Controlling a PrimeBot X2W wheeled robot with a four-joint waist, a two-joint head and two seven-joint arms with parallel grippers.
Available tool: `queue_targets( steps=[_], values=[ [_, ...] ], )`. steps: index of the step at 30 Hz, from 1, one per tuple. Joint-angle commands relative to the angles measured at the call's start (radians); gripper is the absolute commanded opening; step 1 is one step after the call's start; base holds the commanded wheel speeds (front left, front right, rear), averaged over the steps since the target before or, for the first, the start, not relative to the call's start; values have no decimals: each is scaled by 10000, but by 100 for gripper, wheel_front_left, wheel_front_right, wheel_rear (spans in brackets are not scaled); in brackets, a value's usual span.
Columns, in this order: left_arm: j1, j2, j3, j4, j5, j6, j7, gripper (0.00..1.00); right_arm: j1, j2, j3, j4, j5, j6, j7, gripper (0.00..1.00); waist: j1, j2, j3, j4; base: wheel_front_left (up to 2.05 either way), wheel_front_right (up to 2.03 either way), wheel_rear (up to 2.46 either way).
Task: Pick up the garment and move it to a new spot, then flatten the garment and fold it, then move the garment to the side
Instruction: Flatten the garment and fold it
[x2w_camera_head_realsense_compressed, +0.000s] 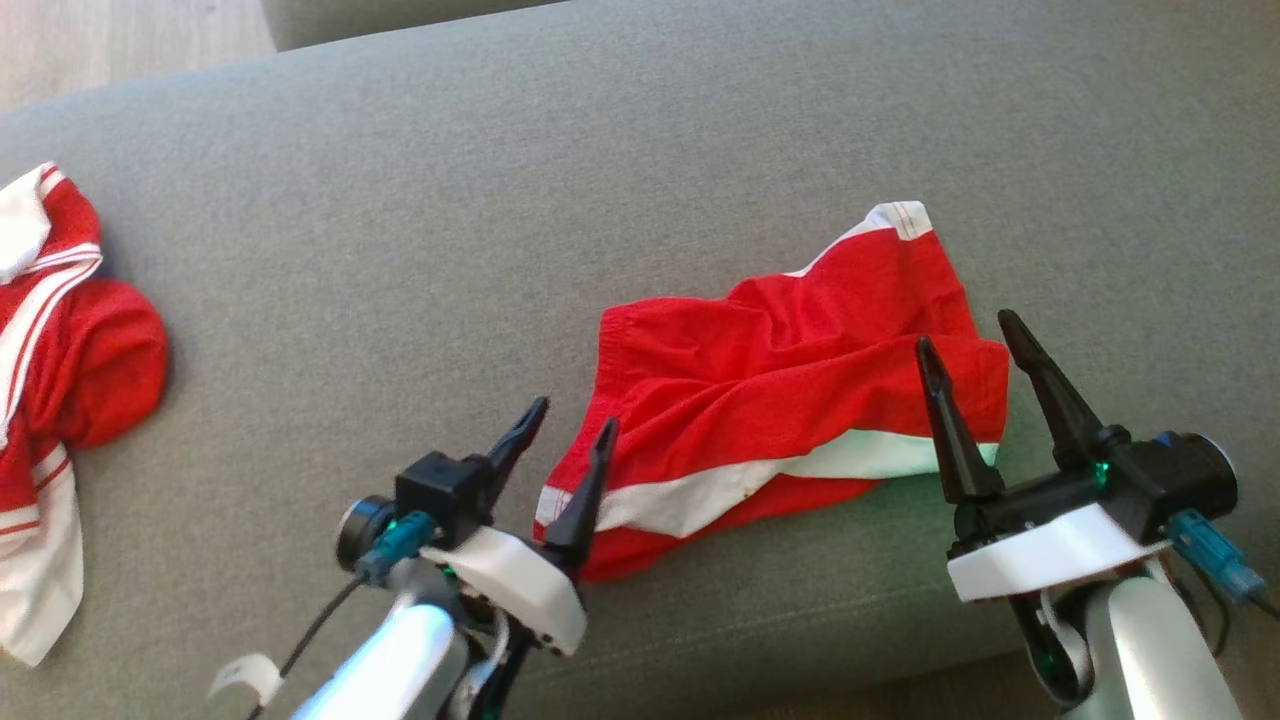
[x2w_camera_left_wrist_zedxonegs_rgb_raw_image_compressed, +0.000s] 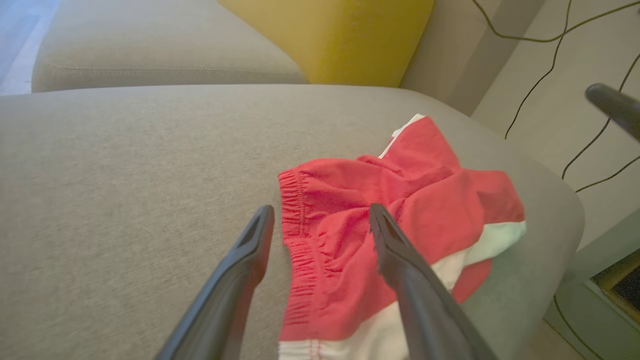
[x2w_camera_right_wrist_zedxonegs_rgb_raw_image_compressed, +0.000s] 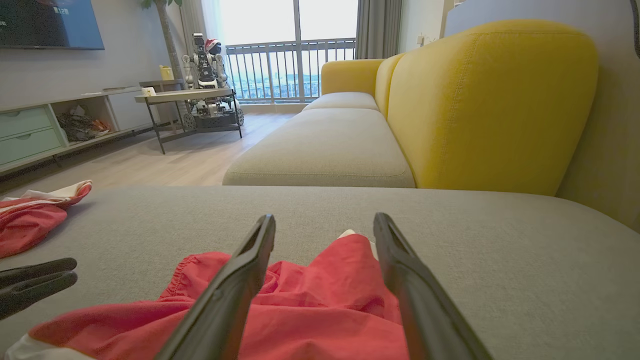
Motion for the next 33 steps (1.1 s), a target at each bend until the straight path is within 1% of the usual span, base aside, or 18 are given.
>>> queue_targets(
  steps=[1,3,6,7,9,12,14,15,17,20,22,25,33],
  values=[
    [-285,263,365,-131,6,-18,3,100,-45,-68,243,-317,13,-2,-65,100,0,0,-9,-48,0,0,0],
    [-302,389,462,18,-20,111,162,100,-50,-68,239,-332,13,-2,-65,100,0,0,-1,-117,0,0,0],
    [-195,659,680,-253,-213,71,194,100,-52,-68,202,-359,32,-2,-65,100,0,0,35,-247,0,0,0],
    [-96,802,751,-469,-303,-26,172,100,-49,-68,186,-375,41,-2,-65,100,0,0,57,-289,0,0,0],
    [239,1153,819,-981,-608,-382,205,100,-37,-68,137,-407,52,-2,-65,100,0,0,98,-363,0,0,0],
    [824,1773,777,-1624,-1120,-833,742,100,-6,-68,48,-451,57,-2,-65,100,0,0,148,-390,0,0,0],
    [1163,2046,850,-1920,-1565,-940,1157,100,10,-68,11,-456,59,-2,-65,100,0,0,155,-387,0,0,0],
    [1367,2275,881,-2126,-1795,-938,1500,100,19,-68,4,-445,70,-2,-65,100,0,0,146,-378,0,0,0],
    [1462,2393,886,-2245,-1943,-895,1774,100,13,-68,40,-444,89,-2,-65,100,0,0,127,-352,0,0,0],
    [1395,2321,866,-2225,-2123,-909,1979,100,8,-68,93,-442,90,-2,-65,100,0,0,104,-306,0,0,0],
    [1310,2175,834,-2068,-2266,-959,2063,100,7,-68,154,-414,84,-2,-65,100,0,0,74,-316,0,0,0],
    [1189,2113,661,-1761,-2288,-1066,2277,100,15,-68,210,-389,80,-2,-65,100,0,0,33,-354,0,0,0],
    [761,1849,522,-1009,-2348,-1366,2248,100,43,-68,275,-350,16,-2,-65,100,0,0,-61,-409,0,0,0]
  ],
)
